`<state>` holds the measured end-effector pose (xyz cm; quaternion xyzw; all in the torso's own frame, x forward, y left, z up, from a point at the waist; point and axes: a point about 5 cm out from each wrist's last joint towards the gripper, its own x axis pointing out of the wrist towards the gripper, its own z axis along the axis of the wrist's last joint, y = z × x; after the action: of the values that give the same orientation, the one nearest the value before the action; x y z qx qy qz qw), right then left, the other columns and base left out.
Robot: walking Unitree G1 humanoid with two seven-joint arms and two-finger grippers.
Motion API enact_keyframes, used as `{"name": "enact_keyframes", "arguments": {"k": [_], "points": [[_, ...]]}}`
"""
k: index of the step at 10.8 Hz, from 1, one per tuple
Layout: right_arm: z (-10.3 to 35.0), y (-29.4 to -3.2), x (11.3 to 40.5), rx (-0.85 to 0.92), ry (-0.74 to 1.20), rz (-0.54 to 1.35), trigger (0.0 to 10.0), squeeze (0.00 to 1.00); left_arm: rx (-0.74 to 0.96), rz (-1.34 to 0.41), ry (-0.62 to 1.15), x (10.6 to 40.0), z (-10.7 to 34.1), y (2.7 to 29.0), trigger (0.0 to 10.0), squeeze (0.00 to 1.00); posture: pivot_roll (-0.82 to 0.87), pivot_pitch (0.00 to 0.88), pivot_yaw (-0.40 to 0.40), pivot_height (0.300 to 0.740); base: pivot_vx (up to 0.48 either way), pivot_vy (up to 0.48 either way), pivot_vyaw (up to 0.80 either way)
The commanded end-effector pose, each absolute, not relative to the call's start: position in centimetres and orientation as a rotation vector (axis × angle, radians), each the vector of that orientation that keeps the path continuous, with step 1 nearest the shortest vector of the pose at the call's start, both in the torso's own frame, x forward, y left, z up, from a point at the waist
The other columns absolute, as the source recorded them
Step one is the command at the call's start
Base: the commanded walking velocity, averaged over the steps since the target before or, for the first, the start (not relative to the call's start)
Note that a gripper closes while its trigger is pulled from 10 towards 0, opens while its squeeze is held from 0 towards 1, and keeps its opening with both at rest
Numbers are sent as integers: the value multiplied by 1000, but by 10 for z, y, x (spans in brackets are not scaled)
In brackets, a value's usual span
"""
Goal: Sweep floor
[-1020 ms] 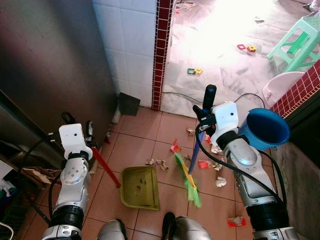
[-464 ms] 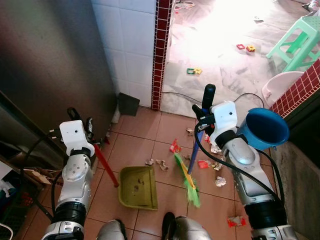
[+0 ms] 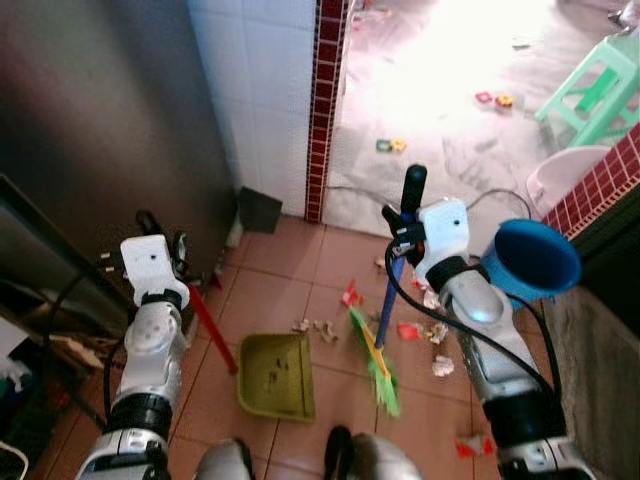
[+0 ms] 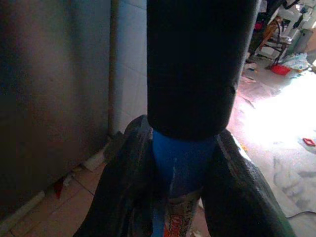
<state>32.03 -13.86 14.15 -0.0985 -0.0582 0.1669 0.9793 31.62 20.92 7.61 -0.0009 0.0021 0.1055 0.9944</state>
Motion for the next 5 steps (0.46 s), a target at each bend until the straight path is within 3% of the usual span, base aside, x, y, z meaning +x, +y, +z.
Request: {"name": "enact_keyframes", "arguments": {"k": [1, 5], "points": [[151, -137, 324, -222, -174, 326, 10000, 0, 64, 227, 10, 318, 79, 216, 10000, 0, -54, 52, -24, 740, 0, 0, 0], [152, -122, 336, -195, -210, 329, 10000, 0, -60, 113, 5, 329, 92, 204, 10000, 0, -9, 0, 17, 740, 0, 0, 0]]}}
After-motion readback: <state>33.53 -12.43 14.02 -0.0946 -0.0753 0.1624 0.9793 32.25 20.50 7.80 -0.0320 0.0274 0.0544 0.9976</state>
